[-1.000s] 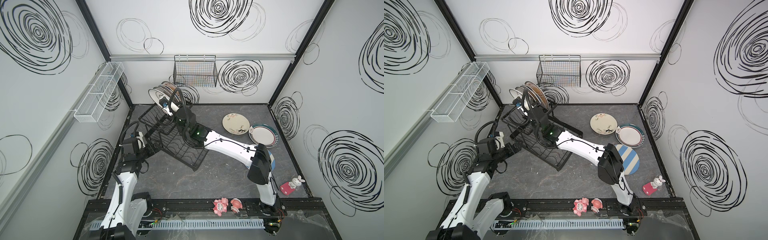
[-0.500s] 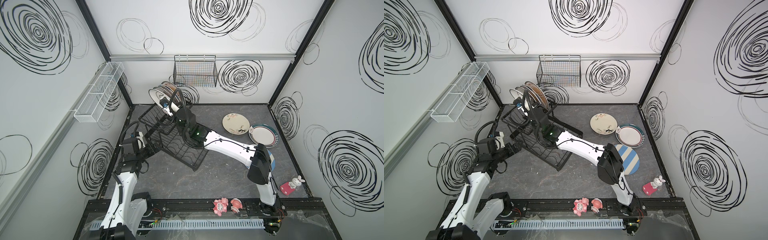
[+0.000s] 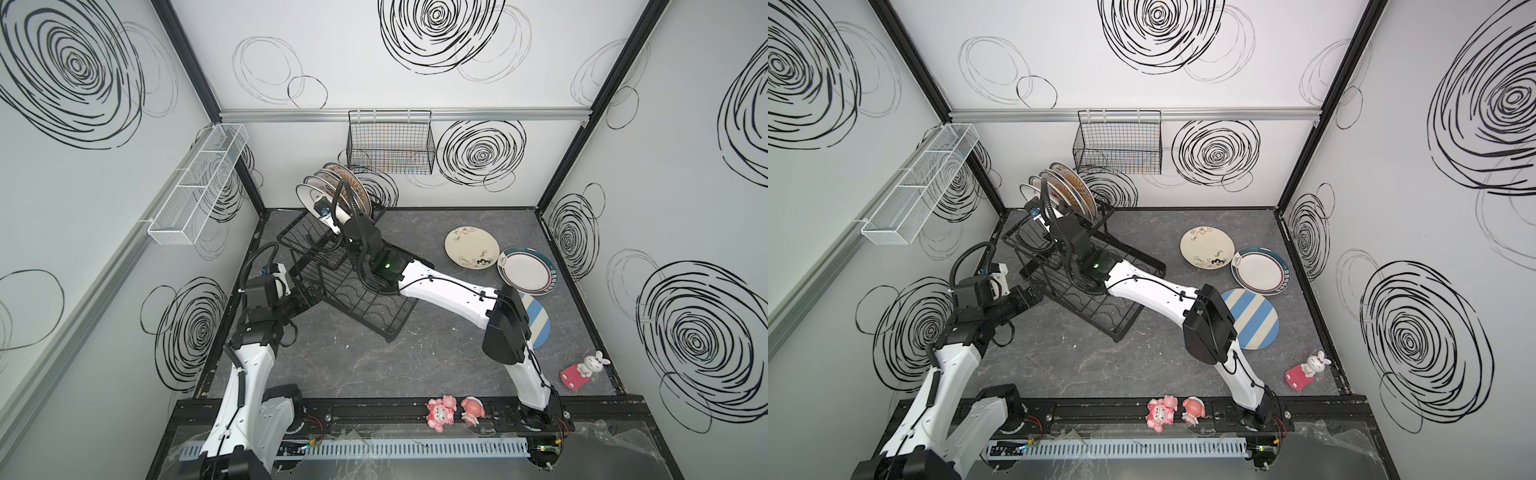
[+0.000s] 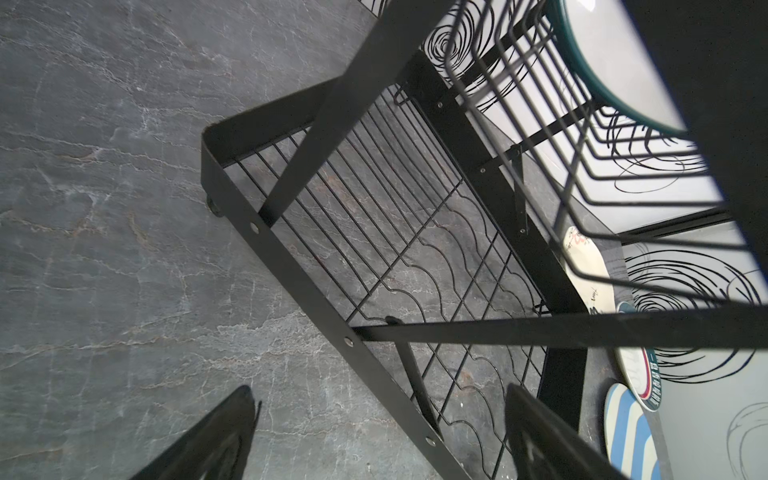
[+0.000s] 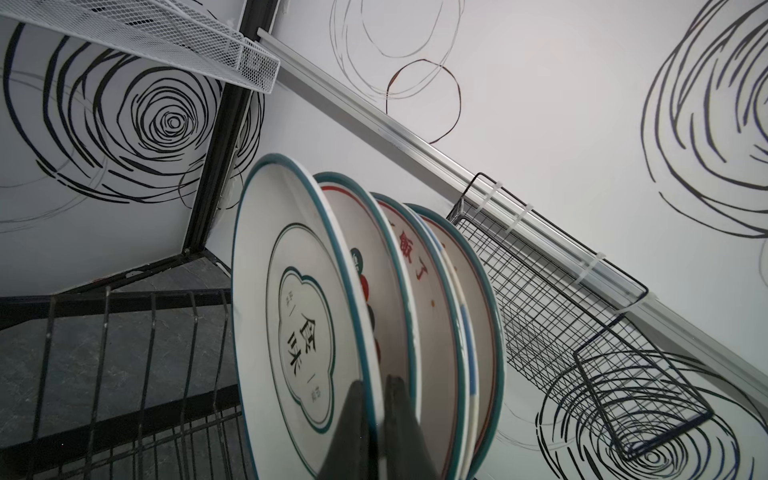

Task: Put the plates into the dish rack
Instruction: 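Open the right gripper and withdraw it from the rack toward the striped plate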

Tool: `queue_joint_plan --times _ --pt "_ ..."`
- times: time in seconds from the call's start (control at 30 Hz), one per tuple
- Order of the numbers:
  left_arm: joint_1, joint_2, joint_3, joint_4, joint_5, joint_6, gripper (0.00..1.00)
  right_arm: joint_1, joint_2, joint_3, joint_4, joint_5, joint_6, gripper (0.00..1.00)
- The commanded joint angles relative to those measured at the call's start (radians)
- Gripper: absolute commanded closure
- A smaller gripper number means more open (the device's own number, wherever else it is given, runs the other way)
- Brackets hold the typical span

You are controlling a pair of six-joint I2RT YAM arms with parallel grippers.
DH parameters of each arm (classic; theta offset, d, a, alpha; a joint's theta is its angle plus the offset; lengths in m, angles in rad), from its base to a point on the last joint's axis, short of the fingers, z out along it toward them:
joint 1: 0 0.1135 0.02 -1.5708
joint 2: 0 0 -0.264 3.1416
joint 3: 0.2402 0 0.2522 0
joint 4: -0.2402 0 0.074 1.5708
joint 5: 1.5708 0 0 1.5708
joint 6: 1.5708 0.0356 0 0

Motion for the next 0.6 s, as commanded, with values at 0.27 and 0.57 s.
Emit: queue_joint_plan --times 0.27,0.57 --pt "0.007 -0.002 0.014 0.051 0.018 0.020 0.04 -0.019 0.042 0.124 -0.047 0.065 0.000 0.76" --pt "-0.003 -0.007 0.045 0.011 -0.002 0.020 0.04 0.000 0.017 0.207 -0.164 0.071 0.026 0.45"
